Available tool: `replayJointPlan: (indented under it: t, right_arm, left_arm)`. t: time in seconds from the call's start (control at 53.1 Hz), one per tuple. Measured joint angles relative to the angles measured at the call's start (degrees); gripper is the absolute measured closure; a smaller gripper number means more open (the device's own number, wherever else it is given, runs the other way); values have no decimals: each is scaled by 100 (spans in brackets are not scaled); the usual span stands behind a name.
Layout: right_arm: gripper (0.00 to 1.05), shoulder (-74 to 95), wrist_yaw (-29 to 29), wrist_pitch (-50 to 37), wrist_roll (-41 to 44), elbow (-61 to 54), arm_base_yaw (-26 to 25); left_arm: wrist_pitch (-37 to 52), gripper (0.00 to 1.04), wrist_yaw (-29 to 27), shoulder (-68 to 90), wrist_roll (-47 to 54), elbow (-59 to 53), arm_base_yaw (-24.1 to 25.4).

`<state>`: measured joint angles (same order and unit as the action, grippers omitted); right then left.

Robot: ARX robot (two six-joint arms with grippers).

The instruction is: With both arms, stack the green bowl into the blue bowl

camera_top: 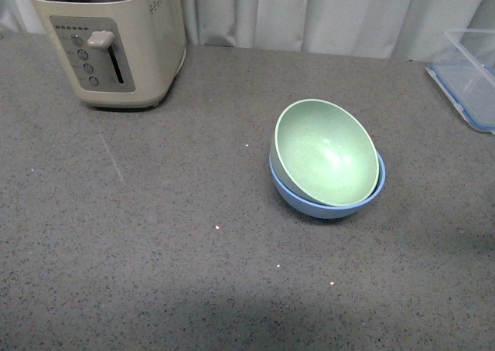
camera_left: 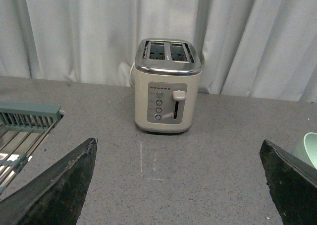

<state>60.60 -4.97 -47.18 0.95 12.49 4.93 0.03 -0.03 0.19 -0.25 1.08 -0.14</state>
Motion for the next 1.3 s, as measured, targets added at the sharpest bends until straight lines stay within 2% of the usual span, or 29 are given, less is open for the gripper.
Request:
replayJointPlan:
  t: [0.038, 0.075, 0.113, 0.226, 0.471, 0.622, 1.301]
  right_arm:
    - [104, -184, 59, 39, 9, -120, -28]
    - [104, -369, 131, 94, -4, -236, -90]
    - [104, -549, 444, 168, -4, -345, -289]
    - [104, -1043, 459, 422, -24, -614, -485]
    - [104, -1926, 487, 981, -24, -911, -485]
    - [104, -2138, 485, 901, -26, -1198, -485]
    - [104, -4336, 490, 2977, -33, -1217, -485]
  left_arm:
    - [0, 6, 0, 0, 0, 0, 0]
    - [0, 6, 0, 0, 0, 0, 0]
    - [0, 6, 0, 0, 0, 0, 0]
    - [0, 6, 2, 0, 0, 0, 0]
    - [0, 6, 0, 0, 0, 0, 0]
    - [0, 6, 2, 0, 0, 0, 0]
    - [0, 6, 2, 0, -2, 0, 0]
